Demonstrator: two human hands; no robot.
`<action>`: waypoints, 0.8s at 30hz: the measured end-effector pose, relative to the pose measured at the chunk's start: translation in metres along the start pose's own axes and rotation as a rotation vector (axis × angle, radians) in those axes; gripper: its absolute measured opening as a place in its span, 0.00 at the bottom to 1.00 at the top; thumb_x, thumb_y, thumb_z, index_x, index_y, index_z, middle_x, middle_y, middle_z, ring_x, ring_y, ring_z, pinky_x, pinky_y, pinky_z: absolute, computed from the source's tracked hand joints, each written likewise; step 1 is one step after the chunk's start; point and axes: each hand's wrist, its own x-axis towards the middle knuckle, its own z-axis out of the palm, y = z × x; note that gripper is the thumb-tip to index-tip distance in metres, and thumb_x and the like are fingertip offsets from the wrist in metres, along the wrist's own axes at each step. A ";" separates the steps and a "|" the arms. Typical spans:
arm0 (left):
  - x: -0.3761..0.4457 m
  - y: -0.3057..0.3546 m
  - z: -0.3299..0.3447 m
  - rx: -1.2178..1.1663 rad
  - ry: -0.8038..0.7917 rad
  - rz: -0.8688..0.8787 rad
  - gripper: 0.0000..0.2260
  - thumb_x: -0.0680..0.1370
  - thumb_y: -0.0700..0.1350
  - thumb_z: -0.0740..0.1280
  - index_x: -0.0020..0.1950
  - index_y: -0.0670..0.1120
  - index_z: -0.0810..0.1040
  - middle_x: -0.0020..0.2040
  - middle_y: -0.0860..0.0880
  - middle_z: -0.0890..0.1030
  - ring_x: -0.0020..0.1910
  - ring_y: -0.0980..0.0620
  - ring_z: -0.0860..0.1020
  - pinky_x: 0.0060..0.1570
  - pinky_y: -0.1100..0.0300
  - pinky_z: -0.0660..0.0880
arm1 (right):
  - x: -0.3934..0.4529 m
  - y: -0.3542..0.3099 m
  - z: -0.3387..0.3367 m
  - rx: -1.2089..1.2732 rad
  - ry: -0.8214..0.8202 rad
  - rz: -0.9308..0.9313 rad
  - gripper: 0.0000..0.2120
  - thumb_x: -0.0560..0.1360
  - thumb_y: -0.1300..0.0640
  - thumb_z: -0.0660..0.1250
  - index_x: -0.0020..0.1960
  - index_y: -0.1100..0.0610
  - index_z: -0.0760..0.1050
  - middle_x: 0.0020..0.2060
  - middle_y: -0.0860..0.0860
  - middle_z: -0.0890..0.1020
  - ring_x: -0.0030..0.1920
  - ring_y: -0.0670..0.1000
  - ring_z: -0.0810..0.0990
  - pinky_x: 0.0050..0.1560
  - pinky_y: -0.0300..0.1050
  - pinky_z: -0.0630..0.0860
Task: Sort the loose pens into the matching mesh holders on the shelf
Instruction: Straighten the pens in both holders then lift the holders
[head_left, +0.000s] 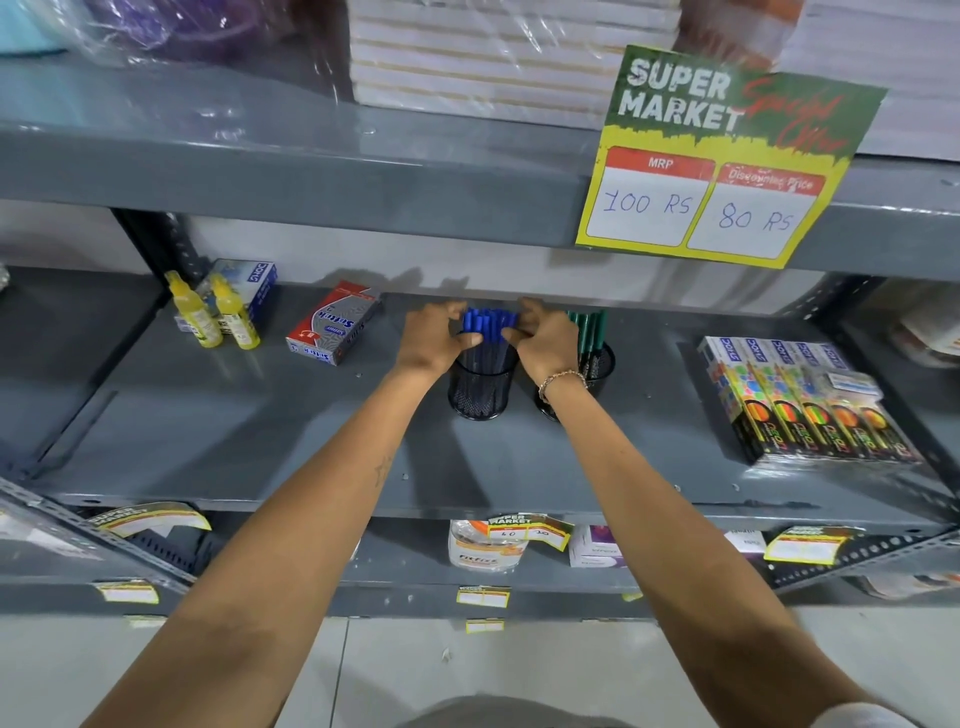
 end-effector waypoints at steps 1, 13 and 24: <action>0.002 0.000 -0.001 0.006 0.003 0.001 0.25 0.71 0.41 0.74 0.67 0.39 0.73 0.64 0.41 0.78 0.64 0.45 0.76 0.63 0.59 0.68 | 0.000 -0.001 0.001 0.022 0.009 -0.003 0.20 0.72 0.67 0.71 0.63 0.64 0.74 0.53 0.59 0.83 0.55 0.55 0.82 0.57 0.39 0.74; 0.007 0.001 -0.001 0.038 0.010 0.035 0.21 0.70 0.41 0.74 0.62 0.39 0.76 0.54 0.41 0.83 0.54 0.46 0.80 0.51 0.66 0.69 | -0.001 0.004 -0.001 0.071 -0.118 -0.086 0.24 0.71 0.65 0.72 0.66 0.61 0.72 0.59 0.58 0.80 0.60 0.52 0.80 0.65 0.42 0.72; 0.010 0.011 0.000 0.070 -0.017 0.092 0.22 0.70 0.38 0.75 0.63 0.39 0.76 0.58 0.41 0.81 0.57 0.46 0.80 0.55 0.64 0.70 | 0.010 0.007 -0.001 -0.042 -0.144 -0.100 0.24 0.68 0.59 0.75 0.63 0.63 0.76 0.55 0.59 0.83 0.57 0.52 0.81 0.56 0.34 0.72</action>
